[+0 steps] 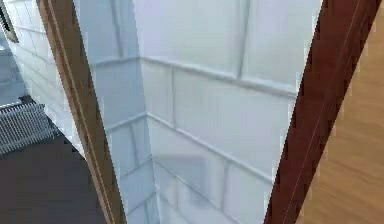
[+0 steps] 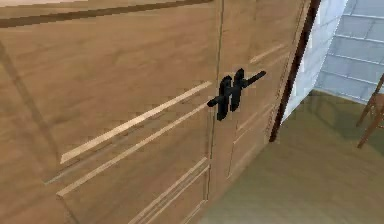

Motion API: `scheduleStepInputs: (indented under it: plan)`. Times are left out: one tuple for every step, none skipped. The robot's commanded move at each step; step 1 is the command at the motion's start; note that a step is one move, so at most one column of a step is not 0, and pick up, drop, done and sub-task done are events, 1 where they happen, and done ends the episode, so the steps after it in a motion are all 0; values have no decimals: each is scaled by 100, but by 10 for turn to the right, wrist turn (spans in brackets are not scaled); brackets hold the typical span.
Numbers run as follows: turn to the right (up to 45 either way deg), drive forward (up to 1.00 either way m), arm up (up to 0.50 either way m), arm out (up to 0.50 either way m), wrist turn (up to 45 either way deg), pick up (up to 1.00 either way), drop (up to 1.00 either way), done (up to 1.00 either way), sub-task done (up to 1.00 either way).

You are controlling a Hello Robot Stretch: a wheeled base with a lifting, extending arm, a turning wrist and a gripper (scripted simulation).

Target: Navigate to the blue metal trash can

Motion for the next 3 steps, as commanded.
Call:
scheduleStepInputs:
  plan:
    - [-450, 0, 0, 0, 0, 0, 0, 0, 0]
    - [-90, 0, 0, 0, 0, 0, 0, 0, 0]
    - [0, 100, 0, 0, 0, 0, 0, 0, 0]
